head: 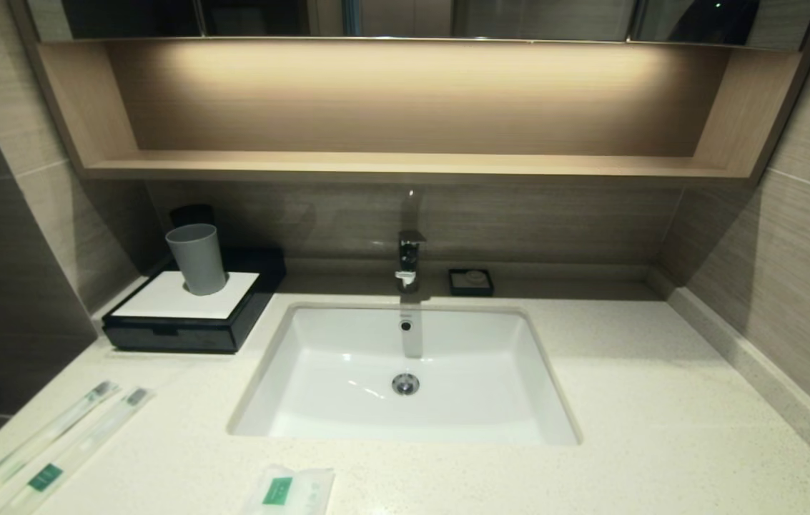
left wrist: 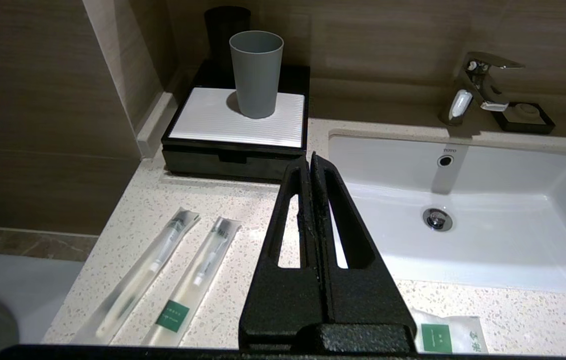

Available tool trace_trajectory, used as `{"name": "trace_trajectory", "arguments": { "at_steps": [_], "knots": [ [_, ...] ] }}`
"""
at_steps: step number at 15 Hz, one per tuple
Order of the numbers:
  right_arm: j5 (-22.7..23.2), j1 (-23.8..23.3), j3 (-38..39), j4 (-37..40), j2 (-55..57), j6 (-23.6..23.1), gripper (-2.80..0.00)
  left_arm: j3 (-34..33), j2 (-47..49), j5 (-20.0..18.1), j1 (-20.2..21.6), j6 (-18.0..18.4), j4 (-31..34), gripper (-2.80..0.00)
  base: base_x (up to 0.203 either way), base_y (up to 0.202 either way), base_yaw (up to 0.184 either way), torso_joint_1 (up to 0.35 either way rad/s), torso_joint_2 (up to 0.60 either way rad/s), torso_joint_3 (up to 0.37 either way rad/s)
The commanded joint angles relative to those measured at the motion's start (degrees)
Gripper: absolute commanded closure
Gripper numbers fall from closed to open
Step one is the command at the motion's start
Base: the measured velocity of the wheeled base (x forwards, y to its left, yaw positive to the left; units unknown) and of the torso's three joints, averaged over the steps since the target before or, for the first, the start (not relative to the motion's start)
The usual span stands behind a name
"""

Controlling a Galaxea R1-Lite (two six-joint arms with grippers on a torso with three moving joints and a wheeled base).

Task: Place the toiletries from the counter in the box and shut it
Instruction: Pick up the cup

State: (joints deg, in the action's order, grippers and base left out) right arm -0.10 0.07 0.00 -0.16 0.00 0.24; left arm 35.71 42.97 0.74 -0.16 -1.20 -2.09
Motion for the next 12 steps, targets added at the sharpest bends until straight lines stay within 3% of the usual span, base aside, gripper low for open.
{"name": "trace_trajectory", "arguments": {
  "at_steps": [1, 12],
  "knots": [
    [0.01, 0.01, 0.09, -0.02, 0.0, 0.02, 0.0, 0.19, 5.79, 0.11, 0.01, -0.01, -2.06, 0.0, 0.0, 0.0, 0.0, 0.0, 0.0, 0.0],
    [0.01, 0.01, 0.09, -0.02, 0.0, 0.02, 0.0, -0.26, 19.0, 1.0, 0.58, 0.44, -13.68, 0.0, 0.0, 0.0, 0.0, 0.0, 0.0, 0.0]
  ]
}}
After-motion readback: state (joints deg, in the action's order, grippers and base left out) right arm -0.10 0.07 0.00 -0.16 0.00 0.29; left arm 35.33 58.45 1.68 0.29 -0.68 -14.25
